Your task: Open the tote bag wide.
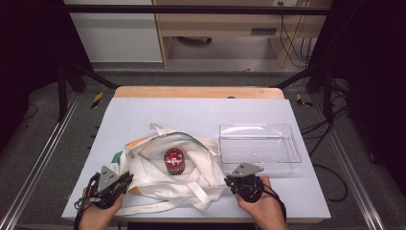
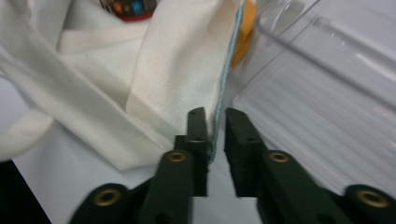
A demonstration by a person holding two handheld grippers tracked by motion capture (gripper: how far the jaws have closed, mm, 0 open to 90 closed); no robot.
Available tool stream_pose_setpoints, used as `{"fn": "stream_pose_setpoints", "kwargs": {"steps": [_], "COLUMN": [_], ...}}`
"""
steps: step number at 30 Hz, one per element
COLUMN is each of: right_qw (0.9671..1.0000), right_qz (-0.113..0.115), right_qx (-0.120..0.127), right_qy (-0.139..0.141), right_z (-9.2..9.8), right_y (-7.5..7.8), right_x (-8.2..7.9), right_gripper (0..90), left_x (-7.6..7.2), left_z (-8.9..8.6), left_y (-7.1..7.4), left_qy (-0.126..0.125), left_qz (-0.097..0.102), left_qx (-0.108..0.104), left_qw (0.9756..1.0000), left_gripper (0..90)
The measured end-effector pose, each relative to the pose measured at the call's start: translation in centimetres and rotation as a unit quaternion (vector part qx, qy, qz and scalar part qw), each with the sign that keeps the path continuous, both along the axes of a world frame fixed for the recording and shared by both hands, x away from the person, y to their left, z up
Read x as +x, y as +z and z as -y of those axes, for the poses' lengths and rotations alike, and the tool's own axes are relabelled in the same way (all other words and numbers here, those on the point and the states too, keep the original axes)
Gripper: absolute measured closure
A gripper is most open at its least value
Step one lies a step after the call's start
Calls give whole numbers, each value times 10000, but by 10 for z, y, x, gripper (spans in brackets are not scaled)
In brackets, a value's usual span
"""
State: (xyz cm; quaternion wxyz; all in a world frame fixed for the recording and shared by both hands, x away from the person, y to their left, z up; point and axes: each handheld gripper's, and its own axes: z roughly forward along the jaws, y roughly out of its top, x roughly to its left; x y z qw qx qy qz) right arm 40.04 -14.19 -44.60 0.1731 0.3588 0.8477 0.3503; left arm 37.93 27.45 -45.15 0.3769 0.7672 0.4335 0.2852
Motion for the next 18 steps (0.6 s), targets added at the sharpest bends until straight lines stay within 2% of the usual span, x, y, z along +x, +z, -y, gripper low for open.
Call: {"fn": "stream_pose_setpoints", "kwargs": {"steps": [3, 6, 10, 15, 18], "right_qw": [9996, 9982, 9964, 9958, 9949], "right_qz": [189, 376, 549, 659, 678], "right_qx": [229, 434, 591, 555, 659], "right_qy": [21, 191, 244, 324, 361], "right_z": [4, 5, 3, -9, -23], "right_y": [15, 29, 43, 58, 68], "right_x": [-4, -8, -8, 7, 22], "right_gripper": [668, 602, 545, 486, 463], "left_x": [-1, -2, -6, -7, -7], "left_z": [-3, -3, -2, -1, 0], "left_y": [3, 3, 1, 0, -1], "left_qy": [151, 172, 164, 175, 171], "left_qz": [233, 259, 270, 244, 206], "left_qx": [-119, -167, -128, -100, -105], "left_qw": [9995, 9994, 9994, 9995, 9996], "left_gripper": [631, 561, 481, 451, 444]}}
